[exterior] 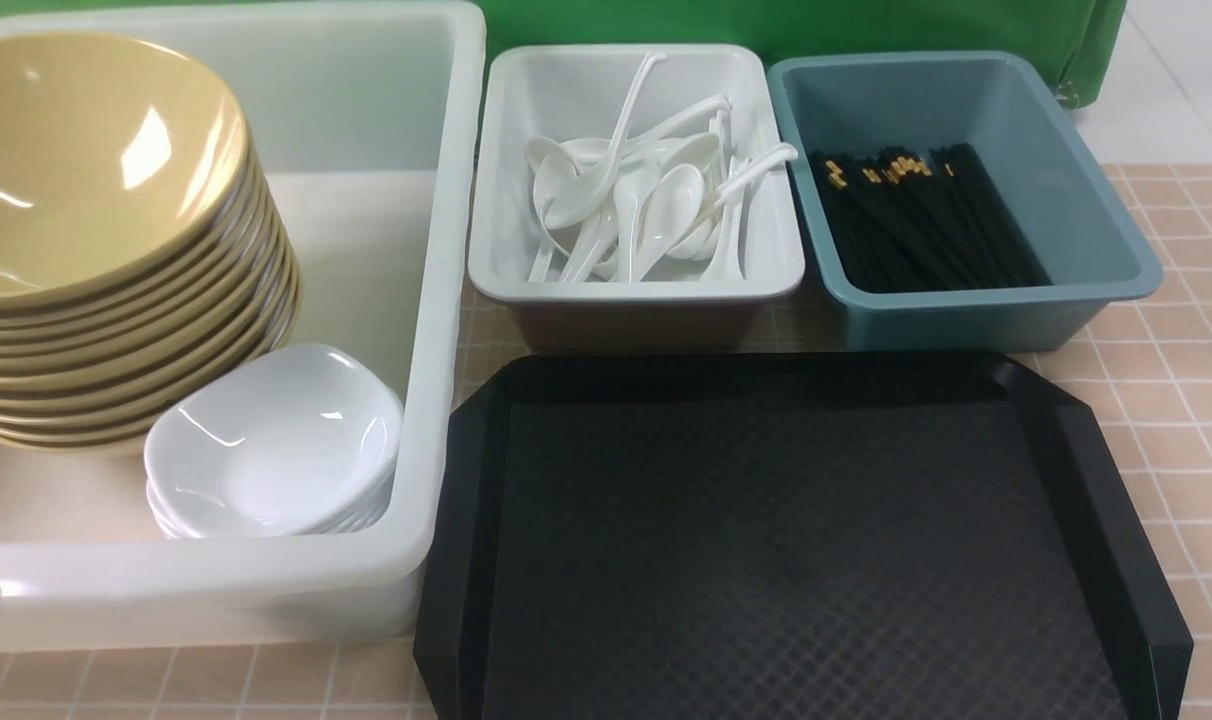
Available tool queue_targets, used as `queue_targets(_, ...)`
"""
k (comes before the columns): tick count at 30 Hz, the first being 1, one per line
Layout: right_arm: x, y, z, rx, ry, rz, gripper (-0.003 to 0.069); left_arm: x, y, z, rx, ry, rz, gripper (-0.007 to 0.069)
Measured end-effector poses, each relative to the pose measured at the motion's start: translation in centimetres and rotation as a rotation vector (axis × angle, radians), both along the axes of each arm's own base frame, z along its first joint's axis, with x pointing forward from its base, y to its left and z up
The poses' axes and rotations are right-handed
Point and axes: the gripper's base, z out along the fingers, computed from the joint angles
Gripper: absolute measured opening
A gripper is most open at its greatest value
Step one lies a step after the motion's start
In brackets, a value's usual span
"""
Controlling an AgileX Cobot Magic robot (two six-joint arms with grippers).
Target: On brown table put chopsticks spoon bowls plates into blue grey white boxes.
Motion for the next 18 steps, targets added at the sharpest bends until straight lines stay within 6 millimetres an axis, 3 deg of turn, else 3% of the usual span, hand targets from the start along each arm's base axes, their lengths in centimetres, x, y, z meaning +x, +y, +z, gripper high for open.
queue_targets(5, 0.0, 0.0, 0.0, 0.0, 0.001, 0.0, 0.0048, -0.2, -0.1, -1.2, 0.01, 0.132, -0.03, -0.0011)
queue_targets(18, 0.0, 0.0, 0.0, 0.0, 0.002, 0.0, 0.0055, -0.2, 0.0, -1.3, -0.002, 0.144, -0.006, -0.0011)
